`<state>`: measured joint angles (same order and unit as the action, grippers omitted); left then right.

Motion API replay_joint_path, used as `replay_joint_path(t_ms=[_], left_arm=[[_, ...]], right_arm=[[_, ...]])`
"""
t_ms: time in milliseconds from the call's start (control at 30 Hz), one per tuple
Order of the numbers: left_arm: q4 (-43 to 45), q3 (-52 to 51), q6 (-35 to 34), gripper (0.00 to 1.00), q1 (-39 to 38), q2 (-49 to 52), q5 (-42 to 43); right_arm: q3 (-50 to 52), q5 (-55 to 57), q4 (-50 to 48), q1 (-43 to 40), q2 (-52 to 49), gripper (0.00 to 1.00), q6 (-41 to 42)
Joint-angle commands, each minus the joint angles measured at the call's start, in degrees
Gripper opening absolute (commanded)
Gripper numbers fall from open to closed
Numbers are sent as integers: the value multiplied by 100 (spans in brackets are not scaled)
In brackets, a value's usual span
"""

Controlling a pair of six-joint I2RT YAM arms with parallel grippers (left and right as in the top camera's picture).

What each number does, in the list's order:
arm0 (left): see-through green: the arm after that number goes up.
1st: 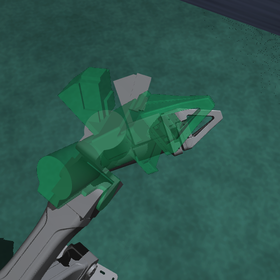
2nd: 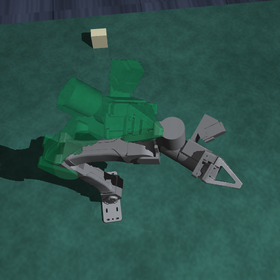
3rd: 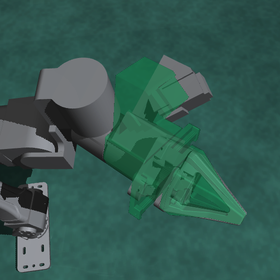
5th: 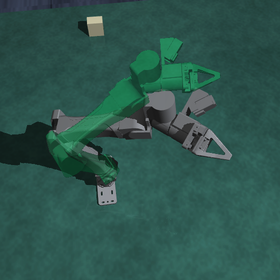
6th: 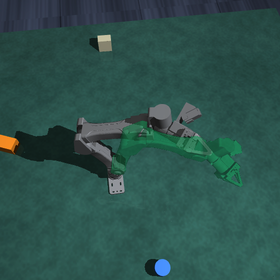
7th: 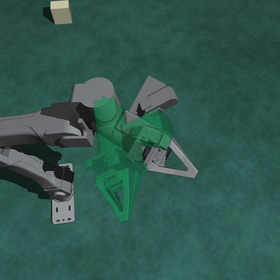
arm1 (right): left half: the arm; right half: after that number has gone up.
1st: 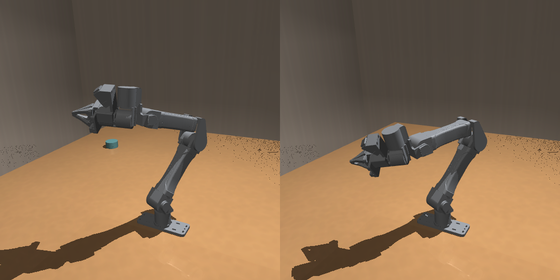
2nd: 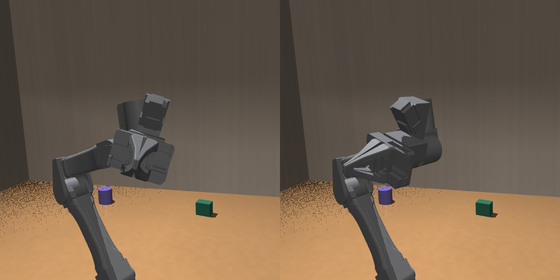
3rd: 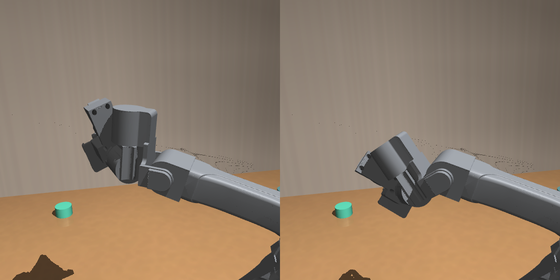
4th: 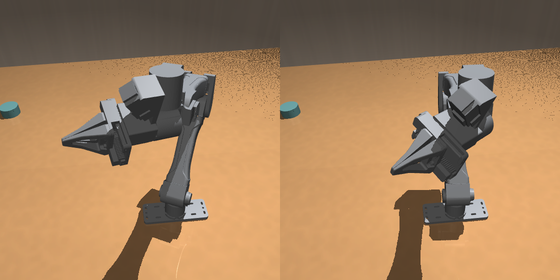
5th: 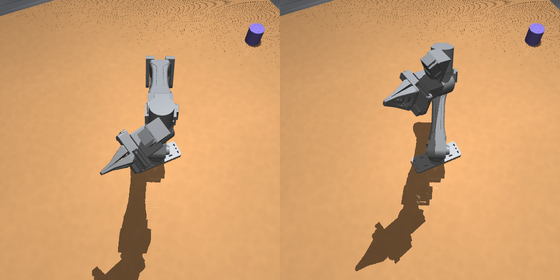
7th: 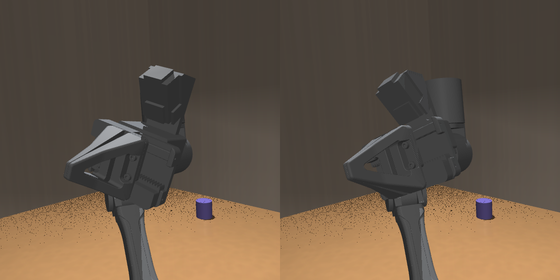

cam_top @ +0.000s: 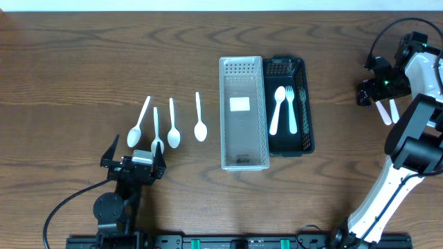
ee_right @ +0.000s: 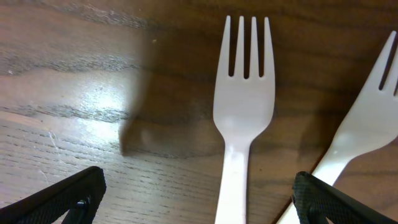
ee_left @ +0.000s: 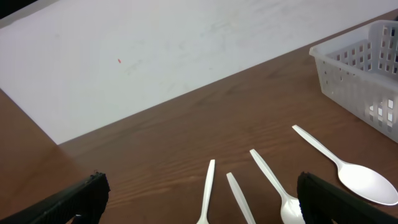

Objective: Pack container
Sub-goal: 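Move the right gripper to the next white fork and grasp it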

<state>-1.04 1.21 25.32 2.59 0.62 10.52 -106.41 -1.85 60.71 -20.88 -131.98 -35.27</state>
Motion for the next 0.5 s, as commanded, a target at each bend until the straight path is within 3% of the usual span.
replay_joint_path(t_ms=[0, 467], left_arm=[[-190, -98, -52, 98, 35, -28, 85], [-190, -98, -52, 98, 35, -28, 85]], right_arm=[[37, -142, -31, -26, 59, 99, -57], [149, -142, -210, -33, 59, 99, -59]])
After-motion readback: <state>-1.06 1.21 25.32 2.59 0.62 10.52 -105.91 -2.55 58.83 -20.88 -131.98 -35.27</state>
